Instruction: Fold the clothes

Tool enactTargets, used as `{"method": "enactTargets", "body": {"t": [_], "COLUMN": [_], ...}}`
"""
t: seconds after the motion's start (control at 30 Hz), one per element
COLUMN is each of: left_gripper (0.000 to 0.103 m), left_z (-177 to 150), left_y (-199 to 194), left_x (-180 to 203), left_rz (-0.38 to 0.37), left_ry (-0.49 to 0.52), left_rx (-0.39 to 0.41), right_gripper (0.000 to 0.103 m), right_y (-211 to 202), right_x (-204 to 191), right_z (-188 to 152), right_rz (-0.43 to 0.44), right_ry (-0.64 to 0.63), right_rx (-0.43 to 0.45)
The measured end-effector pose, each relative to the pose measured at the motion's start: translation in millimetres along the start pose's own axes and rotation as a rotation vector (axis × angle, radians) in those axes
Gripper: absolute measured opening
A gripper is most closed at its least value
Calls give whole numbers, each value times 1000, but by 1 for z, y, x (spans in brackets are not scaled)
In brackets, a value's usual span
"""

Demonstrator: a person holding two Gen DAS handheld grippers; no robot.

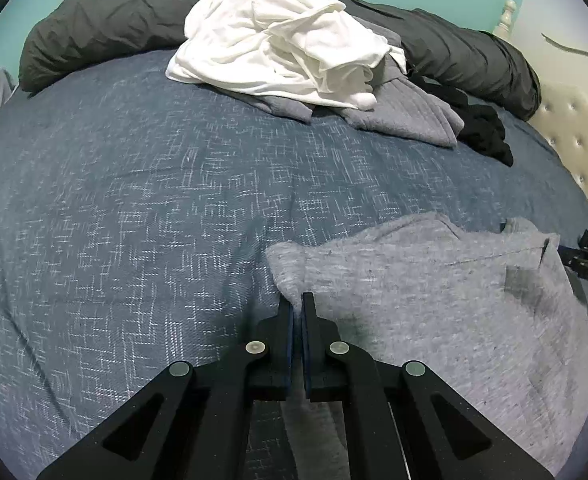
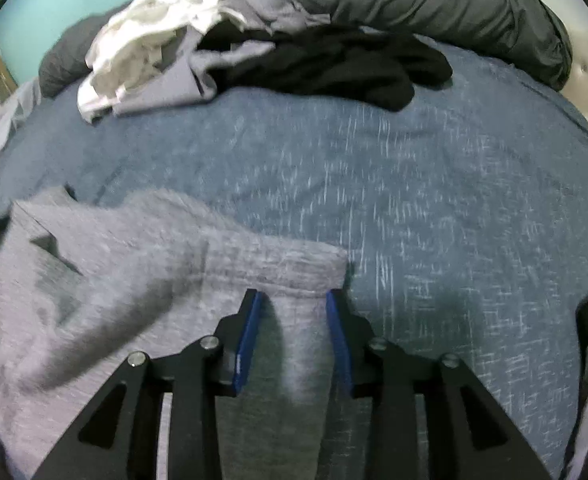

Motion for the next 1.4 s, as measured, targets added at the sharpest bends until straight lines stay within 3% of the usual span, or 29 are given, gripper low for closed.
{"method": "enactTargets", "body": {"t": [0.03,0.07,0.1,0.37,0.47,0.6,0.73,0.83,0.9,0.93,1.0,1.07,1.13,1.4], "left_gripper": [3,3,3,3,3,3,3,8,15,25,27,34,38,38], "left_z": [0,-1,-1,0,-1,1,1,0,1,2,1,-2,-8,-48], "left_y": [0,0,0,-10,-9,-5,14,20,17,12,2,-9,-19,-64], "left_x": [0,-1,-1,-18,-27,-30,-28,-26,-25,-25,-26,-28,-28,0], "left_rz": [1,2,2,-24,-44,-35,-33,-29,-19,-9,1,2,-8,-37], "left_ry": [0,0,0,-85,-135,-155,-145,-140,-130,-123,-115,-119,-134,-131], "left_rx": [1,2,3,33,26,27,-33,-41,-31,-19,3,20,25,38], "right_gripper": [26,13,8,2,2,2,2,2,5,8,10,14,26,28], "right_y": [-1,-2,-3,-50,-62,-56,-41,-13,-8,-7,-14,-30,-41,-32], "right_x": [-1,-2,-2,15,32,39,44,47,46,45,42,34,22,-57], "right_z": [0,-1,-1,10,14,13,14,8,8,8,11,16,22,40], "right_rz": [-19,-41,-50,-40,-35,-60,-78,-78,-73,-62,-64,-45,-13,138], "right_ry": [-12,-23,-30,5,63,75,96,105,113,119,108,76,41,-59], "right_rx": [9,19,25,209,258,240,208,81,69,67,92,149,181,65]}}
Point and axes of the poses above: each gripper's, at about its wrist camera, not at the fingertips, and y roughly the way its jaws point, x to its right, z to its top, the point moved 4 cm from there along y, roughly the way its jaws point, and after that the axes turned 5 degrees about z, right-handed, at the moved point
